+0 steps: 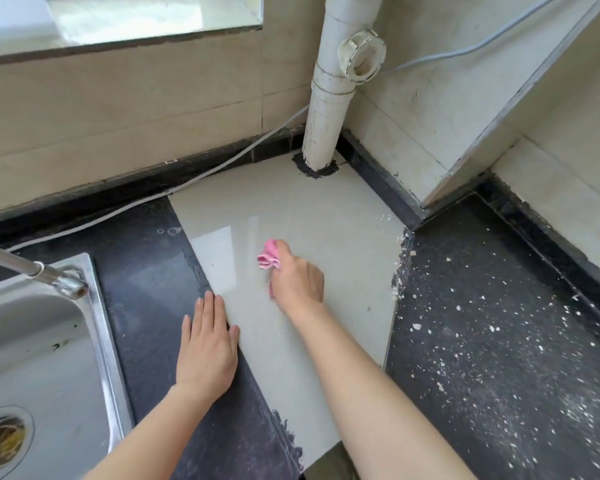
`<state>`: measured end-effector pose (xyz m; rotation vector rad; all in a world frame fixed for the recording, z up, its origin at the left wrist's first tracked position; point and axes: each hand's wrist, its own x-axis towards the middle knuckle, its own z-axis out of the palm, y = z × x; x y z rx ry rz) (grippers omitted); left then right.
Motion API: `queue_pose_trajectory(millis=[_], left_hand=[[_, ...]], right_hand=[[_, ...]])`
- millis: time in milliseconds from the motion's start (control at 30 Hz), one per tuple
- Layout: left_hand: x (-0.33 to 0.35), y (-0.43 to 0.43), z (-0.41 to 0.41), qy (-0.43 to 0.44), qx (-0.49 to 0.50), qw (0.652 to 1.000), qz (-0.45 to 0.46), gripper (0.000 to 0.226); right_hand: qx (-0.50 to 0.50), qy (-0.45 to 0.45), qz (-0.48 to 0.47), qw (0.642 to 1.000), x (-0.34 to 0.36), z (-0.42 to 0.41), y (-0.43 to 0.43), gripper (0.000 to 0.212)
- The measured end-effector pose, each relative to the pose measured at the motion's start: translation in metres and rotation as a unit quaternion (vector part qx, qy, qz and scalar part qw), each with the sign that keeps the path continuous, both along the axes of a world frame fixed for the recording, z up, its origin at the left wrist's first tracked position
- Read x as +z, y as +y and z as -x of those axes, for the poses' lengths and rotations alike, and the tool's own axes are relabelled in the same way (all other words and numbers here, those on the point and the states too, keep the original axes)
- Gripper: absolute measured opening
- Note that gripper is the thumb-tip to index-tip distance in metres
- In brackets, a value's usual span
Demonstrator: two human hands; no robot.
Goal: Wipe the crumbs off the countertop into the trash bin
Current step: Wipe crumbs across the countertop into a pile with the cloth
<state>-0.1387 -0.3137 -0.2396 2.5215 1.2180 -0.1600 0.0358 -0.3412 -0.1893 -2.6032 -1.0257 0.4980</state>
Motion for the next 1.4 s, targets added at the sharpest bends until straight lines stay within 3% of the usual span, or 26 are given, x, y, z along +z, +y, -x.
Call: queue_pose_trajectory(millis=[133, 233, 433, 500, 633, 767, 867, 967, 1100, 1200, 1300, 1400], left_hand=[[-0.007, 0.001, -0.001, 0.033, -0.005, 0.999, -0.027, 0.061], [-0.007, 0.000, -0.001, 0.045, -0.011, 0.998, -0.031, 0.061], [0.000, 0.000, -0.003, 0.061, -0.026, 0.998, -0.014, 0.060], [0.002, 0.000, -0.004, 0.066, -0.033, 0.997, -0.005, 0.060], [0.005, 0.003, -0.004, 0.070, -0.041, 0.997, 0.000, 0.061], [0.004, 0.008, -0.003, 0.084, -0.047, 0.995, 0.002, 0.062], [0.001, 0.010, -0.001, 0.087, -0.049, 0.995, 0.001, 0.063], [0.002, 0.011, 0.000, 0.089, -0.056, 0.994, 0.002, 0.064], [0.005, 0.010, -0.002, 0.097, -0.060, 0.993, 0.012, 0.062], [0.006, 0.009, -0.004, 0.104, -0.064, 0.992, 0.012, 0.062], [0.009, 0.009, -0.003, 0.103, -0.067, 0.992, 0.015, 0.062], [0.011, 0.012, -0.002, 0.101, -0.071, 0.992, 0.021, 0.063]], right_hand=[[0.043, 0.008, 0.041, 0.998, -0.024, 0.021, 0.017, 0.048], [-0.025, -0.005, 0.049, 0.998, -0.030, -0.011, -0.016, 0.057], [-0.189, -0.085, 0.128, 0.970, -0.010, -0.085, -0.127, 0.038], [-0.219, -0.095, 0.110, 0.965, 0.000, -0.087, -0.139, 0.039], [-0.125, -0.038, 0.003, 0.991, 0.011, -0.024, -0.103, 0.047], [-0.020, 0.072, -0.012, 0.997, -0.009, 0.054, -0.050, 0.051], [0.013, 0.049, 0.021, 0.999, -0.024, 0.075, -0.043, 0.058], [-0.030, -0.002, 0.035, 0.999, -0.029, 0.048, -0.075, 0.050], [-0.160, -0.060, 0.108, 0.979, -0.018, -0.014, -0.143, 0.039], [-0.232, -0.085, 0.113, 0.962, 0.000, -0.039, -0.167, 0.044], [-0.185, -0.066, 0.026, 0.980, 0.013, -0.010, -0.145, 0.050], [-0.086, 0.020, -0.006, 0.996, 0.004, 0.059, -0.110, 0.048]])
